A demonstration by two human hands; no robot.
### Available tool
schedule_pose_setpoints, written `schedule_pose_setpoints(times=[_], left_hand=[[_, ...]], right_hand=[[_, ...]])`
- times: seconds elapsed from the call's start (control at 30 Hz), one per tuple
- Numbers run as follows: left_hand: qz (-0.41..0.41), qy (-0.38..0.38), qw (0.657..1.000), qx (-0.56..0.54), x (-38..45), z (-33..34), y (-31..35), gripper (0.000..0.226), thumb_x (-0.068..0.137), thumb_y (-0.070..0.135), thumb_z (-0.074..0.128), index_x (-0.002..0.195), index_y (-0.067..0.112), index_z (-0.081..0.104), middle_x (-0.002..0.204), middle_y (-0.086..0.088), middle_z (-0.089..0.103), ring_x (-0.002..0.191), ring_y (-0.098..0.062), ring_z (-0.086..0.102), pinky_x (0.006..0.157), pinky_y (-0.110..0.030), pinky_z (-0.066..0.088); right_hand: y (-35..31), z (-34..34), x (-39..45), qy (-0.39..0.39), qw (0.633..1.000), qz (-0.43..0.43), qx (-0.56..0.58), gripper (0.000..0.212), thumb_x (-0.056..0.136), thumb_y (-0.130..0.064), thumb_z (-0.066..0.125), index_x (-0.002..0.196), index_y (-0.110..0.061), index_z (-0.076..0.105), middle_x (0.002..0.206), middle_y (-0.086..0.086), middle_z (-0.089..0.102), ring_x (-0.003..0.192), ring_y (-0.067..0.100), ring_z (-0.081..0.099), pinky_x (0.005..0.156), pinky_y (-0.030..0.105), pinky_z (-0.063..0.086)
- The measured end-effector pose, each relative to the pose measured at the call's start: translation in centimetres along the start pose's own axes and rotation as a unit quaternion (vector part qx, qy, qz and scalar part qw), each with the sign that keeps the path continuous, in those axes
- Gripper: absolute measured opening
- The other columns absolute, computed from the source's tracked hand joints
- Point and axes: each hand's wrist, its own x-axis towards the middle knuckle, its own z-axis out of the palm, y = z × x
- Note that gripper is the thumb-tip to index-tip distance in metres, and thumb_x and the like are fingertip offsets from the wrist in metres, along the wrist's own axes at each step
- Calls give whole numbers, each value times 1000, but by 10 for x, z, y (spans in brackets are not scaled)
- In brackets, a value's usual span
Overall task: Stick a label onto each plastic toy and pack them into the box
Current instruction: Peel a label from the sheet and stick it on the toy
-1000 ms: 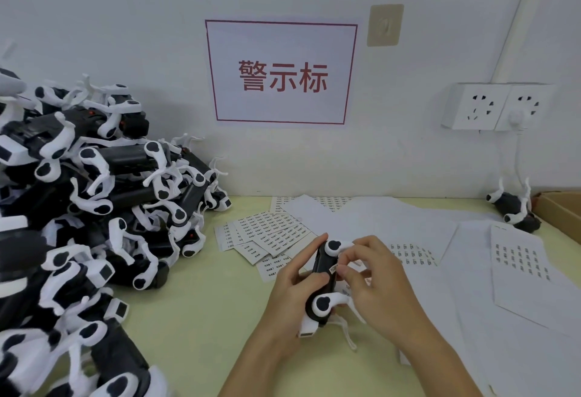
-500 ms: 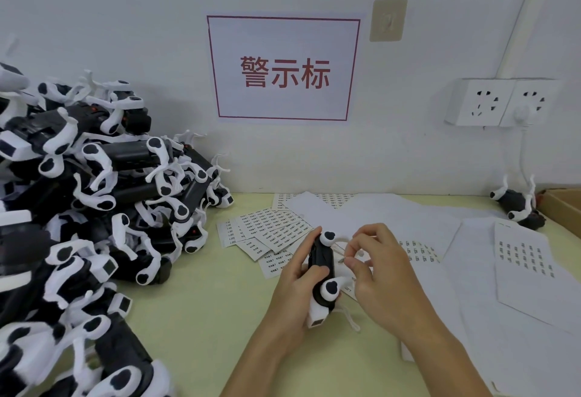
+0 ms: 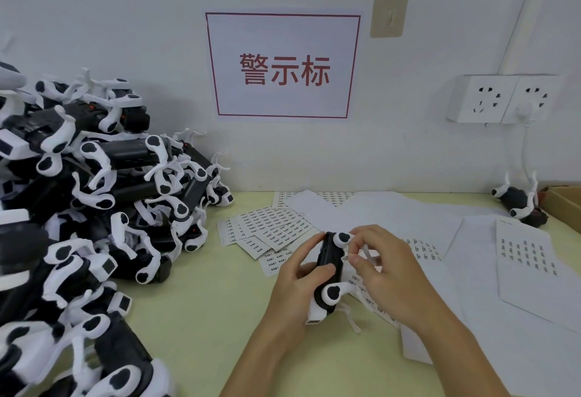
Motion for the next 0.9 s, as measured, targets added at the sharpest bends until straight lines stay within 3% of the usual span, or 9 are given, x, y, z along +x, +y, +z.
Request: schedule_pose_setpoints(times=[0.13,0.27,0.37,0.47,0.6,0.8,0.9], left_hand=[[3,7,1000,18,-2,-1,0,53,72,27,68,122,45,65,122,-15,60,97,-26,68,77,-34,54],[28,-28,999,29,-1,-3,-4,57,74,23,65,129,37,61,139,6,55,113,-25,66,92,-43,53],[46,-29,998,40,-1,-3,-4,57,76,17,60,130,36,61,138,9,59,119,-17,63,96,-39,52],[41,-34,998,37,0,-3,-5,55,80,11,57,129,35,63,135,8,62,116,-27,65,96,-43,52],[49,-21,998,34,-1,-1,-1,48,83,10,59,124,35,66,132,7,64,118,-25,64,101,-46,51],[36,-5,998,45,-4,2,2,47,93,0,58,124,35,67,123,-4,69,108,-25,69,94,-42,56],[35,2,998,48,-4,3,2,49,93,-3,58,124,34,68,125,-1,69,112,-15,68,96,-39,55]], right_hand=[[-1,-2,1,-7,999,-2,-40,23,89,-7,64,75,-25,60,100,-15,61,102,-4,53,77,10,41],[-2,-2,1,-14,997,-3,-72,27,89,-8,65,74,-29,58,99,-15,60,100,-3,53,76,8,38],[-4,-2,1,-16,996,-10,-86,31,88,-8,65,72,-32,56,96,-15,60,97,-3,53,74,6,36],[-6,-1,0,-18,995,-13,-94,34,88,-7,65,71,-34,54,95,-16,59,95,-2,53,74,7,36],[-7,-2,-1,-22,993,-15,-112,33,88,-9,64,71,-35,54,96,-19,56,92,-1,53,71,14,36],[-12,-1,-2,-15,991,-19,-134,30,88,-12,63,72,-35,52,96,-21,54,94,4,54,79,28,45],[-13,0,-2,-13,990,-18,-138,29,88,-12,63,73,-34,53,96,-21,54,93,3,54,79,29,46]])
